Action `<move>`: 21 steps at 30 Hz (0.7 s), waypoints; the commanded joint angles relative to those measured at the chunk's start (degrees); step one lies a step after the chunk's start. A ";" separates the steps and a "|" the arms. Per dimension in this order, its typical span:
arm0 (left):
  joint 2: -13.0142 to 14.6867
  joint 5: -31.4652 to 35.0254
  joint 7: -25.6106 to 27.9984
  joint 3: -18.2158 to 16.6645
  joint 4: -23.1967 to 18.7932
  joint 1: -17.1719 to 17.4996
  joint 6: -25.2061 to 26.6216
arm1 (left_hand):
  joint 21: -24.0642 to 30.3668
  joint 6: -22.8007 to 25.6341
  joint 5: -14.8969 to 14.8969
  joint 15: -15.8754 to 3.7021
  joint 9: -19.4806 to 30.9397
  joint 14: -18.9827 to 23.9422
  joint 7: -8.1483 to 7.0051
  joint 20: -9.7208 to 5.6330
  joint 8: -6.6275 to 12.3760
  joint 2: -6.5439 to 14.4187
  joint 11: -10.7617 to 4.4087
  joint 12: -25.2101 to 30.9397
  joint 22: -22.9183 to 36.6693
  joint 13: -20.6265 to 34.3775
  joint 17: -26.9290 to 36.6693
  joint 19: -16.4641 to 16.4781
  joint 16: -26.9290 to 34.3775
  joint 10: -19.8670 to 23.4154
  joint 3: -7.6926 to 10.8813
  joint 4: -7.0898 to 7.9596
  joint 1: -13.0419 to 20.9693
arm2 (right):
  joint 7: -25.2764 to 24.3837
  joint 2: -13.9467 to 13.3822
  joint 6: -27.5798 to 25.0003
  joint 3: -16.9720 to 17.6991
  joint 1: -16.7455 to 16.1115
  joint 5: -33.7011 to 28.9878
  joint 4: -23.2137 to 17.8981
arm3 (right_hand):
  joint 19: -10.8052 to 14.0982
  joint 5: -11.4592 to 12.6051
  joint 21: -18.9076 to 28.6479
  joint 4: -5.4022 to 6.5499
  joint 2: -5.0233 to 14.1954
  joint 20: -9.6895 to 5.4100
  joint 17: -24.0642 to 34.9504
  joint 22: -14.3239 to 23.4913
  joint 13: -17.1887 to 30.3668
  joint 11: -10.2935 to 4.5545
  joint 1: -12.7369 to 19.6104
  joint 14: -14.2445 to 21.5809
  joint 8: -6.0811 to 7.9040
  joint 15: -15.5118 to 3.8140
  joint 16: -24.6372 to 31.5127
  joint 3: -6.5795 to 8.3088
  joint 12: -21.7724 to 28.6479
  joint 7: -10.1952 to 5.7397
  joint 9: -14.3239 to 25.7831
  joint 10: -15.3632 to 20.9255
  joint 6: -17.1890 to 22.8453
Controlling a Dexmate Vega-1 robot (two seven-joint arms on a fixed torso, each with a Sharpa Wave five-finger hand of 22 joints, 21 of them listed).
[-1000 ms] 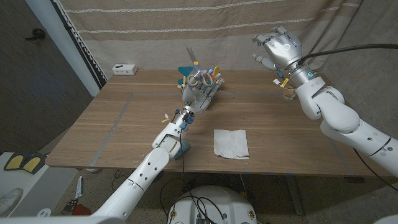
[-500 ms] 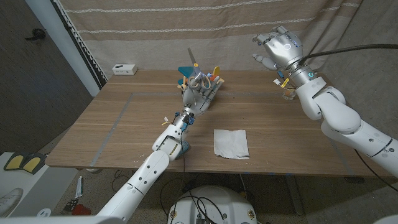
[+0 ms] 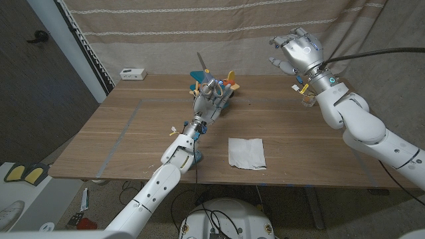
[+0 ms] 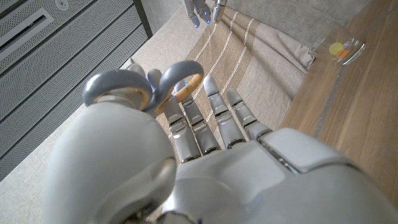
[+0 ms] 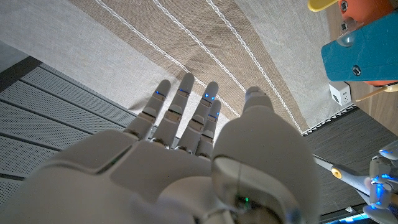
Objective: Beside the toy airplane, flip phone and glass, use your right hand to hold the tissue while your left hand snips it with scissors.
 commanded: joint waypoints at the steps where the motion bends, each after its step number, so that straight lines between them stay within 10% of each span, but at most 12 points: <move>1: 1.04 10.65 14.60 0.34 -1.82 0.87 -6.19 | -0.20 1.27 0.88 -9.53 0.41 1.84 -2.00 -2.94 1.67 0.43 -0.08 5.52 0.23 17.16 1.06 1.12 0.51 2.87 -0.28 -0.07 0.53 | -0.02 0.39 -0.25 0.87 -1.57 -0.22 -1.43 | 0.42 0.39 -0.20 -0.08 -0.06 -0.15 0.04 0.06 0.06 -0.03 -0.53 -0.06 -0.51 -9.63 0.24 -0.51 0.14 0.03 0.08 -0.25 -0.12; 21: 3.51 13.34 17.99 0.40 -3.31 1.10 -6.19 | -0.06 4.32 1.23 -9.61 0.98 8.10 -1.89 -2.97 3.95 0.27 0.41 8.06 0.42 15.71 4.62 2.81 2.13 8.72 -1.55 -0.04 2.29 | -1.06 0.78 -0.69 1.39 -2.77 0.14 -1.52 | 0.55 0.40 -0.51 0.03 -0.17 -0.13 0.03 0.08 -0.01 0.17 -0.96 -0.29 -1.37 -9.60 0.30 -0.77 0.15 0.31 -0.30 -0.41 -0.70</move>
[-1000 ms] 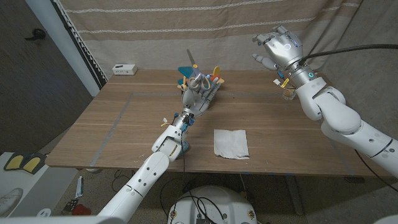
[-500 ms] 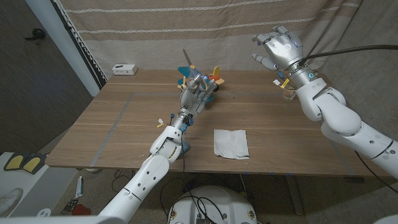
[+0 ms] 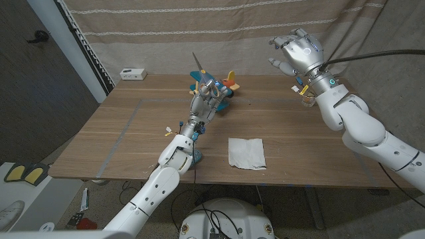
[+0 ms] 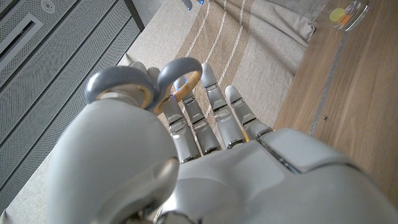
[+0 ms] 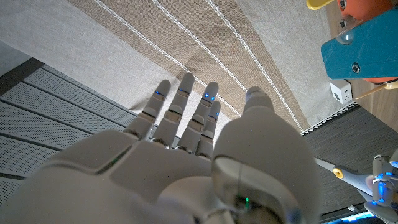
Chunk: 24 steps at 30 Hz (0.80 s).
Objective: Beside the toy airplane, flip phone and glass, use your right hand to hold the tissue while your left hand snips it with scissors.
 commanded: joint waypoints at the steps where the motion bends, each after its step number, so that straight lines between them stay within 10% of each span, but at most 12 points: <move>1: 1.71 3.61 3.32 0.12 -1.12 0.21 -0.49 | -0.08 1.41 0.60 -8.20 0.55 0.90 -0.46 -3.02 0.32 -0.96 -2.13 8.06 0.14 15.61 0.42 0.45 0.15 5.65 -0.45 0.46 -0.52 | -0.81 0.24 -0.34 0.48 -0.92 0.22 -0.15 | 0.55 0.40 -0.19 0.06 -0.17 -0.13 0.04 0.09 -0.02 -0.10 -0.55 -0.28 -0.31 -9.56 0.32 -0.30 0.14 0.02 -0.02 -0.21 -0.42; 11: 3.37 8.91 8.72 0.31 -2.68 0.82 -0.30 | -0.24 2.66 0.77 -8.02 -0.05 1.35 -0.17 -2.79 0.29 -2.90 -2.22 8.16 0.18 15.15 1.06 0.59 -0.36 6.68 -1.72 1.30 -3.07 | -1.28 0.32 -0.48 0.63 -1.16 0.33 -0.13 | 0.60 0.38 -0.36 0.16 -0.33 -0.09 0.09 0.10 -0.02 -0.01 -0.92 -0.36 -0.63 -9.58 0.42 -0.56 0.18 0.07 -0.20 -0.26 -0.44; 13: 3.73 11.72 10.45 0.43 -2.99 0.88 -0.79 | -0.41 4.48 0.89 -8.06 -1.01 2.37 0.01 -2.53 0.43 -3.75 -2.26 7.93 0.10 14.60 1.48 0.83 -0.18 7.17 -3.25 1.93 -5.46 | -1.35 0.35 -0.40 0.57 -1.10 0.35 -0.09 | 0.61 0.38 -0.40 0.17 -0.39 -0.08 0.09 0.10 -0.03 0.00 -1.01 -0.40 -0.67 -9.55 0.44 -0.63 0.17 -0.02 -0.24 -0.29 -0.36; 15: 4.17 12.61 10.73 0.40 -3.17 0.88 -0.86 | -1.15 6.36 1.05 -7.88 -2.16 3.57 0.61 -2.33 0.55 -5.07 -2.33 7.70 -0.23 13.29 2.40 1.39 0.13 9.36 -8.65 1.62 -10.11 | -1.44 0.40 -0.32 0.52 -1.04 0.40 -0.04 | 0.61 0.38 -0.43 0.18 -0.40 -0.09 0.10 0.10 -0.03 -0.07 -1.05 -0.42 -0.73 -9.57 0.45 -0.66 0.17 0.02 -0.27 -0.33 -0.36; 24: 4.91 14.36 11.96 0.27 -3.35 0.95 -0.83 | -2.32 7.48 0.78 -7.71 -2.80 3.39 2.24 -1.79 0.63 -5.15 -2.38 7.41 -0.51 12.07 3.28 1.30 0.13 11.10 -15.24 0.55 -14.14 | -1.75 0.47 -0.48 0.54 -1.18 0.30 -0.10 | 0.64 0.44 -0.59 0.15 -0.31 -0.09 0.16 0.11 -0.08 0.04 -1.12 -0.44 -0.96 -9.62 0.57 -0.72 0.27 0.05 -0.42 -0.17 -0.23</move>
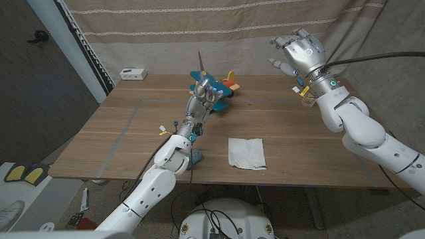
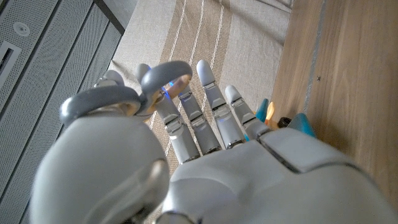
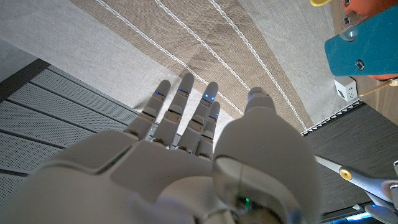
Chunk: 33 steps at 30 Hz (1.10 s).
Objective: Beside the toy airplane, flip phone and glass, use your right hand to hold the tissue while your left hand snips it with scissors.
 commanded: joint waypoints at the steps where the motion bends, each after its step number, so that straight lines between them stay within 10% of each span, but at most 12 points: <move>1: 1.46 5.05 3.32 0.00 -0.56 0.16 -0.32 | -0.60 0.36 0.05 -6.66 -0.30 0.26 0.87 -1.69 -0.23 -0.08 -1.74 3.82 -0.08 12.00 0.46 0.50 0.35 2.70 -2.57 -0.36 -1.83 | -0.51 0.10 -0.10 0.09 -0.26 0.05 -0.02 | 0.58 0.44 -0.16 -0.07 0.00 0.05 0.17 0.11 -0.09 0.00 -0.39 -0.20 -0.09 -9.81 0.48 -0.49 0.26 -0.10 0.10 -0.19 -0.06; 6: 1.90 6.91 4.71 -0.29 -0.20 0.13 -0.32 | -1.41 0.72 -0.45 -6.62 -1.13 -0.17 1.85 -1.52 -0.66 0.10 -1.78 3.05 -0.19 10.73 0.90 0.67 0.15 2.77 -7.78 -0.85 -4.88 | -0.57 -0.09 -0.30 0.38 -0.72 0.06 -0.33 | 0.63 0.45 -0.22 -0.08 -0.04 0.04 0.18 0.12 -0.08 0.03 -0.45 -0.23 -0.18 -9.80 0.52 -0.55 0.28 -0.15 0.04 -0.23 0.00; 33: 4.51 11.29 3.05 -1.51 2.42 -1.67 -0.80 | -4.43 -5.85 -1.60 -6.38 -1.82 -5.27 4.67 1.48 -4.47 1.08 -1.90 -0.53 -0.29 7.60 1.31 -0.27 -2.40 -3.02 -23.99 -1.05 -12.59 | -0.98 -0.57 -0.93 1.71 -2.60 0.40 -1.10 | 0.77 0.57 -0.60 -0.11 0.00 0.13 0.15 0.13 -0.12 0.00 -0.71 -0.41 -0.79 -9.86 0.61 -0.77 0.37 -0.06 -0.28 -0.34 0.18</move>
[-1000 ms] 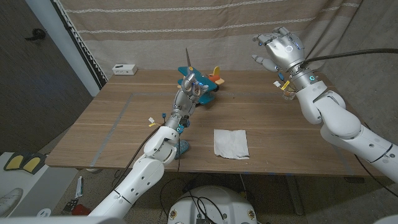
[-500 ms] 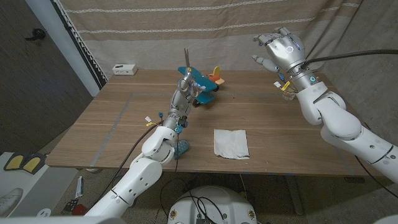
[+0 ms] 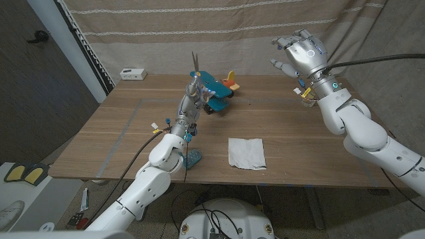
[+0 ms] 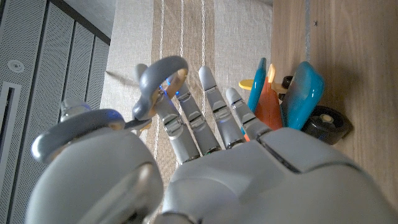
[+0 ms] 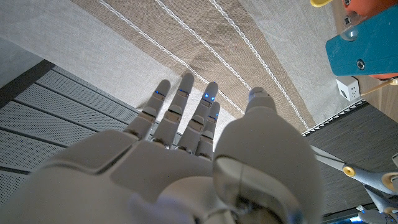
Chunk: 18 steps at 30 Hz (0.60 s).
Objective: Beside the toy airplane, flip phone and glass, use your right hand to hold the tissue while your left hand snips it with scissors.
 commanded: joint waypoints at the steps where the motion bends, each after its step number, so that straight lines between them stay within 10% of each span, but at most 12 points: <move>1: 2.04 1.20 -1.89 -0.48 0.67 -1.02 1.29 | -0.55 -5.52 0.15 -7.69 0.26 -1.27 3.96 0.85 -0.75 0.37 0.11 -0.96 -0.03 7.61 0.12 -0.14 -0.52 -1.88 -2.21 0.22 -1.08 | -0.35 -0.29 0.01 0.64 -0.69 0.23 -0.25 | 0.47 0.58 -0.18 -0.18 0.22 -0.16 0.16 0.14 0.10 -0.23 -0.47 -0.23 -0.41 -9.66 0.28 -0.35 0.37 -0.03 -0.03 -0.15 0.11; 18: 5.27 2.86 -2.38 -1.30 0.32 -2.00 4.20 | -1.72 -8.57 0.33 -7.58 1.67 -5.08 5.53 2.23 -1.67 0.73 0.16 -1.83 0.02 7.77 -0.21 -1.05 -1.83 -5.62 -6.75 1.03 -3.67 | -0.18 -0.73 -0.60 1.67 -1.79 -0.01 -0.96 | 0.63 0.66 -0.46 -0.23 0.24 0.09 0.13 0.15 0.00 -0.26 -0.63 -0.19 -0.79 -9.63 0.40 -0.49 0.41 -0.06 -0.12 -0.18 0.19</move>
